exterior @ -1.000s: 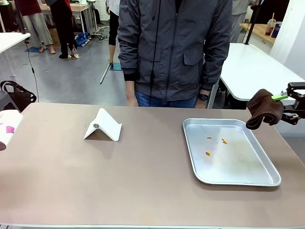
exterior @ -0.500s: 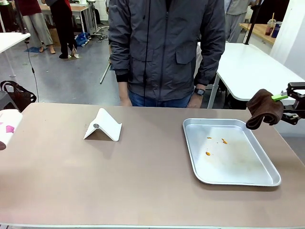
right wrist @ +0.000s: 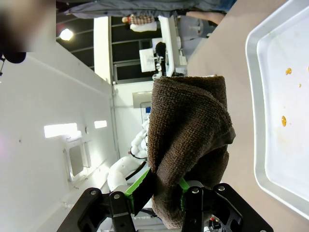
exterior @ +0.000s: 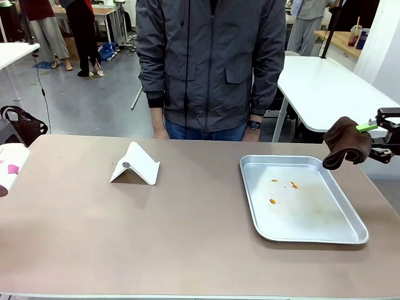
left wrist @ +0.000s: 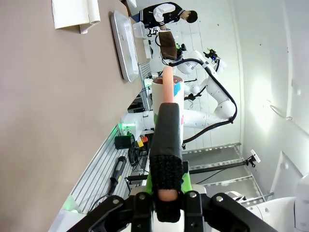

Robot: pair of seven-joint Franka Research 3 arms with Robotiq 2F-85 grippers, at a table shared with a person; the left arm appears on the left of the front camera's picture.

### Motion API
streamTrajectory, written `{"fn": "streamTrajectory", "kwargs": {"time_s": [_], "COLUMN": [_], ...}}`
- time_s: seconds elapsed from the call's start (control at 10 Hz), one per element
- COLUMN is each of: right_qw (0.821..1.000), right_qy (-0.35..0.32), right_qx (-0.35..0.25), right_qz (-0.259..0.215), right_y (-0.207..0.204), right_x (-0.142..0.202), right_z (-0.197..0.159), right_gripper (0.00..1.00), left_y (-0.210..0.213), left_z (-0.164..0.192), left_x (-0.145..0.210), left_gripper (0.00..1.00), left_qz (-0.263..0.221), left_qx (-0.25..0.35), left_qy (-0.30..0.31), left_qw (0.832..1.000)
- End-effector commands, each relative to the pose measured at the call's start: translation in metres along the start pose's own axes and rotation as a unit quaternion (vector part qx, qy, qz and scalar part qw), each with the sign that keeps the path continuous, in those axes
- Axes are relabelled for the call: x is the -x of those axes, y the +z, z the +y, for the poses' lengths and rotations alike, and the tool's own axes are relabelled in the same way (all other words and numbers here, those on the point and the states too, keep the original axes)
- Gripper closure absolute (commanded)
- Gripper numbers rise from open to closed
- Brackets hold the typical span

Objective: Clean the surface of the table.
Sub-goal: Clean the area not pointed to by the person.

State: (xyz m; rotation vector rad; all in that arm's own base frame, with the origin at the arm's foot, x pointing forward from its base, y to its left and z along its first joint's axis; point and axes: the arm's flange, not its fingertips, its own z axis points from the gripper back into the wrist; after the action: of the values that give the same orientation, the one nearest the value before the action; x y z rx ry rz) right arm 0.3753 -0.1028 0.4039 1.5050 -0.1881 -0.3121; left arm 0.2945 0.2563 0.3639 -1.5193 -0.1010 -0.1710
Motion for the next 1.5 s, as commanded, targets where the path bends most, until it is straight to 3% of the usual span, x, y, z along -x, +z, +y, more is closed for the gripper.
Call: {"fn": "streamTrajectory", "kwargs": {"time_s": [0.0, 0.2, 0.3, 0.6, 0.8, 1.0, 1.2, 1.4], "right_qw": [1.0, 1.0, 1.0, 0.986, 0.961, 0.926, 0.893, 0.881], "right_qy": [0.004, 0.004, 0.0, 0.056, 0.085, 0.101, 0.114, 0.116], "right_qx": [-0.006, -0.006, 0.0, 0.141, 0.231, 0.332, 0.414, 0.44], "right_qz": [0.003, 0.003, 0.0, 0.068, 0.123, 0.147, 0.134, 0.127], "right_y": [0.002, 0.002, 0.0, -0.038, -0.057, -0.075, -0.091, -0.098], "right_x": [0.002, 0.002, 0.0, -0.011, -0.032, -0.049, -0.064, -0.077], "right_z": [0.004, 0.004, 0.0, 0.015, 0.025, 0.029, 0.028, 0.019], "right_gripper": [1.0, 1.0, 0.83, 0.83, 0.83, 0.83, 0.83, 0.83], "left_y": [0.0, 0.0, 0.0, 0.0, 0.0, 0.0, 0.0, 0.0], "left_z": [-0.005, -0.005, -0.005, -0.005, -0.005, -0.005, -0.005, -0.005], "left_x": [-0.002, -0.002, -0.002, -0.002, -0.002, -0.002, -0.002, -0.002], "left_gripper": [0.78, 0.78, 0.78, 0.78, 0.78, 0.78, 0.78, 0.78], "left_qz": [-0.006, -0.006, -0.006, -0.006, -0.006, -0.006, -0.006, -0.006], "left_qx": [0.003, 0.003, 0.003, 0.003, 0.003, 0.003, 0.003, 0.003], "left_qy": [0.003, 0.003, 0.003, 0.003, 0.003, 0.003, 0.003, 0.003], "left_qw": [1.0, 1.0, 1.0, 1.0, 1.0, 1.0, 1.0, 1.0]}}
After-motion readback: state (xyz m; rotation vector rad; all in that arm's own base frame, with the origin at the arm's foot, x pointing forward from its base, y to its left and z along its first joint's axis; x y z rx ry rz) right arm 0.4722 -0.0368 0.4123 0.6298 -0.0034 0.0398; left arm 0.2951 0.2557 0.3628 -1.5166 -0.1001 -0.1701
